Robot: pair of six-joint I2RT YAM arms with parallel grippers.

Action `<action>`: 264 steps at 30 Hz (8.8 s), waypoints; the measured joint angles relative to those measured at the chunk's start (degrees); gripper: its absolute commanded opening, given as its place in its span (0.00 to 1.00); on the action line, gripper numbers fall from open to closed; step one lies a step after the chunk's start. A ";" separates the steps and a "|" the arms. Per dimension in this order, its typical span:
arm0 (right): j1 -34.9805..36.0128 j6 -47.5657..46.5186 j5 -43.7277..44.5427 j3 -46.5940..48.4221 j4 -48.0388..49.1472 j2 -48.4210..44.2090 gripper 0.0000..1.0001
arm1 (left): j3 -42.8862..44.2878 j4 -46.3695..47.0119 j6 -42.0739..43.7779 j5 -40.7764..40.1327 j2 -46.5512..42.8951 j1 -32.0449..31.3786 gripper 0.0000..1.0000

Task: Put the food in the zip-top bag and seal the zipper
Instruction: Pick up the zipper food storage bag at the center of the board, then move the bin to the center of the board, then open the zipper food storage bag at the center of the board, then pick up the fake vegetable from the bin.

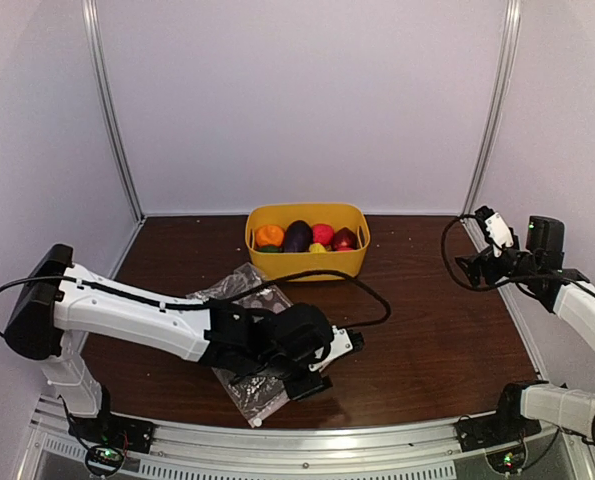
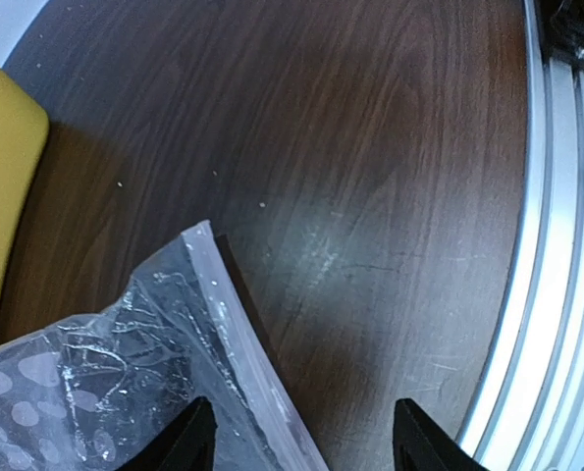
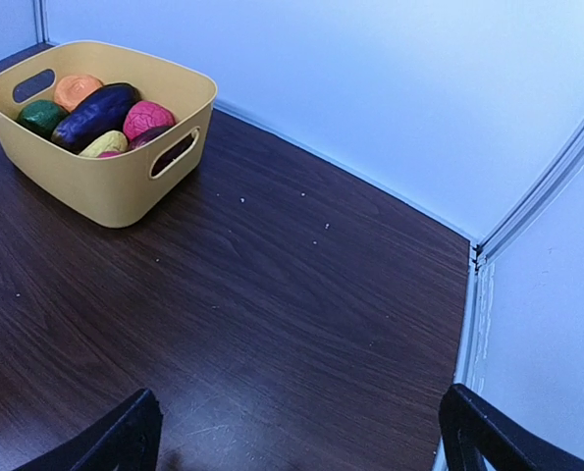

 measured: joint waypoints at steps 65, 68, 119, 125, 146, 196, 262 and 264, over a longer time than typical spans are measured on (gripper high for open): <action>26.84 -0.81 -1.79 33.73 -11.50 34.60 0.57 | 4.00 -25.27 -25.07 -17.64 -21.79 1.60 0.00; 29.92 0.46 0.02 41.29 -14.12 41.68 0.58 | 1.86 -26.01 -27.43 -19.08 -26.14 3.17 0.00; 19.30 3.37 9.18 58.80 -34.03 58.05 0.00 | -5.22 -24.46 -32.72 -24.35 -37.42 3.56 0.00; 18.43 -11.21 6.10 57.55 -43.89 56.15 0.00 | -4.57 -22.77 -30.95 -23.06 -34.29 3.56 0.00; 19.45 -16.46 5.09 67.73 -50.62 59.89 0.51 | 1.97 -13.90 -24.09 -16.81 -19.82 3.56 0.00; 39.34 39.34 -18.14 34.69 -8.57 26.77 0.61 | 14.95 16.41 -32.37 -27.82 -1.29 6.64 0.00; 31.80 -4.63 0.31 30.84 -37.27 28.74 0.67 | 10.62 -11.04 3.04 -24.09 -15.78 10.62 0.00; 31.78 -5.01 0.33 30.67 -37.18 30.03 0.66 | 7.52 -8.61 2.38 -19.15 -13.97 12.39 0.00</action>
